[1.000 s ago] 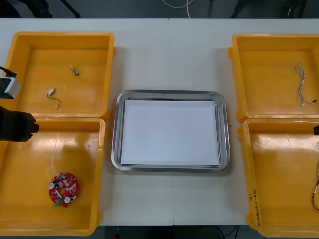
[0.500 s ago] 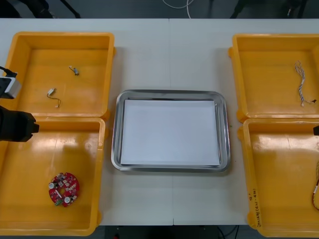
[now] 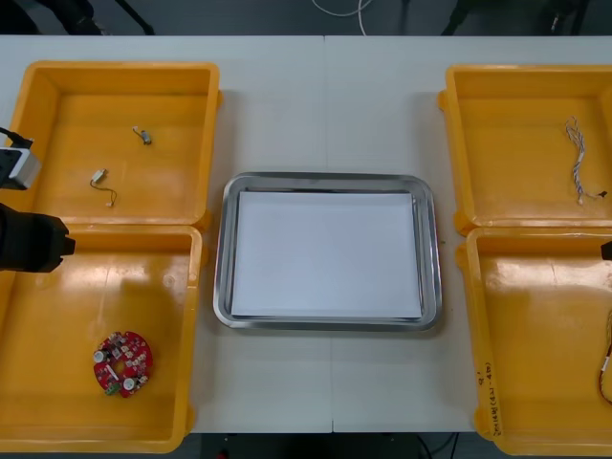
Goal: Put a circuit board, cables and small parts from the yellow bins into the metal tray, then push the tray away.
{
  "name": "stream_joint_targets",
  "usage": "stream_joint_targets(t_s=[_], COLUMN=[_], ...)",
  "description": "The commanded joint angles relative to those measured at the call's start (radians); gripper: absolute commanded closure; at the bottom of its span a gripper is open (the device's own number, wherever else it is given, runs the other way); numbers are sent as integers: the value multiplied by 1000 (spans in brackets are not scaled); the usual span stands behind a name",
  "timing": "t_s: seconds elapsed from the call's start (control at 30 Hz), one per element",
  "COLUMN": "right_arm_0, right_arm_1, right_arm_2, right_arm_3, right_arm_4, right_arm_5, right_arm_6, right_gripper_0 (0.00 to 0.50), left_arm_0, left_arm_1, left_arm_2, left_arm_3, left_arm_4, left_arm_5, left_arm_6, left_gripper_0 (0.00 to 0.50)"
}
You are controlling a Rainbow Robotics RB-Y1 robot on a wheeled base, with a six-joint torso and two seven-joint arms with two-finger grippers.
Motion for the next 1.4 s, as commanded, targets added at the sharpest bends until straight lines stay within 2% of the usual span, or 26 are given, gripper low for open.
stream_joint_targets(t_s=[0.03,1.4], right_arm_0=[-8,-8], right_arm_1=[-42,-42], right_arm_2=[7,7], right_arm_3=[-9,-9], right_arm_4=[7,7], right_arm_5=[-2,-2], right_arm_6=[30,30], right_gripper_0=[0,0], left_arm_0=[23,23], left_arm_1=[16,16], left_arm_2=[22,22], left_arm_3=[-39,-39], left_arm_4=[8,8], left_arm_5=[6,6], left_arm_6=[-101,-101], left_gripper_0=[69,70])
